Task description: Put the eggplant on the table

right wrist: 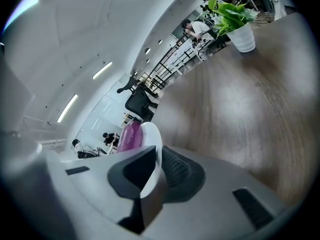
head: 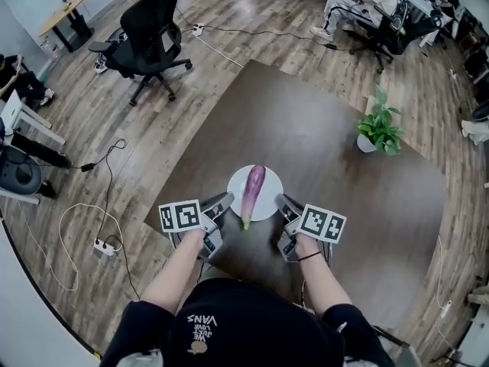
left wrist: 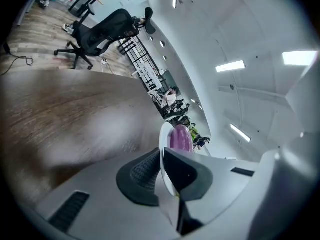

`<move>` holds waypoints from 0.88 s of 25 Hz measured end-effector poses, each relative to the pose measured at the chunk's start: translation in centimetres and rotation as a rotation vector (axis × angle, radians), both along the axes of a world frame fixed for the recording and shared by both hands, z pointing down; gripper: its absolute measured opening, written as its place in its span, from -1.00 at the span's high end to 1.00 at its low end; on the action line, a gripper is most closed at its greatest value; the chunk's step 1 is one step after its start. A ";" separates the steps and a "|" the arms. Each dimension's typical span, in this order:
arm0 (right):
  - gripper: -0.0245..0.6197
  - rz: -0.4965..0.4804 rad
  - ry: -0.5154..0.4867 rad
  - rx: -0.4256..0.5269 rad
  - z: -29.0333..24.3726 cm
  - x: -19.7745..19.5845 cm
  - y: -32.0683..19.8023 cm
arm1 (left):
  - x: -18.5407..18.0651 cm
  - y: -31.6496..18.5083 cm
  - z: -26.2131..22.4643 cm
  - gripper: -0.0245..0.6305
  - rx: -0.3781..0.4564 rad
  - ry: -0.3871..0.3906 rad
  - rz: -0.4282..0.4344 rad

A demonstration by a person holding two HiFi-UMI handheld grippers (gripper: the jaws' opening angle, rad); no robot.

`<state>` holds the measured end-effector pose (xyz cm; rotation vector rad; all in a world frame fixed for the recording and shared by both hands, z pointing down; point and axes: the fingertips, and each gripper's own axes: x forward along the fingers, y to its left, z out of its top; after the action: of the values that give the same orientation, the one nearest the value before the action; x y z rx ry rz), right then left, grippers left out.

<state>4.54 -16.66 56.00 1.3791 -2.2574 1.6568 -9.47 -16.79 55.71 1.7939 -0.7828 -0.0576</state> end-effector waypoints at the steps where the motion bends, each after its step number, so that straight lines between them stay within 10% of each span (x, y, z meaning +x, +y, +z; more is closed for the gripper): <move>1: 0.81 0.005 0.004 -0.001 0.1 -0.1 -0.6 | -0.1 -0.6 0.1 0.85 -0.003 0.000 0.007; 22: 0.81 0.060 0.093 -0.092 5.8 0.6 -11.3 | 0.9 -12.2 5.8 0.85 -0.097 -0.080 0.139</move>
<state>5.11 -27.95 61.83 1.4838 -2.0825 1.6543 -8.57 -29.00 61.52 1.7615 -0.7037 0.1419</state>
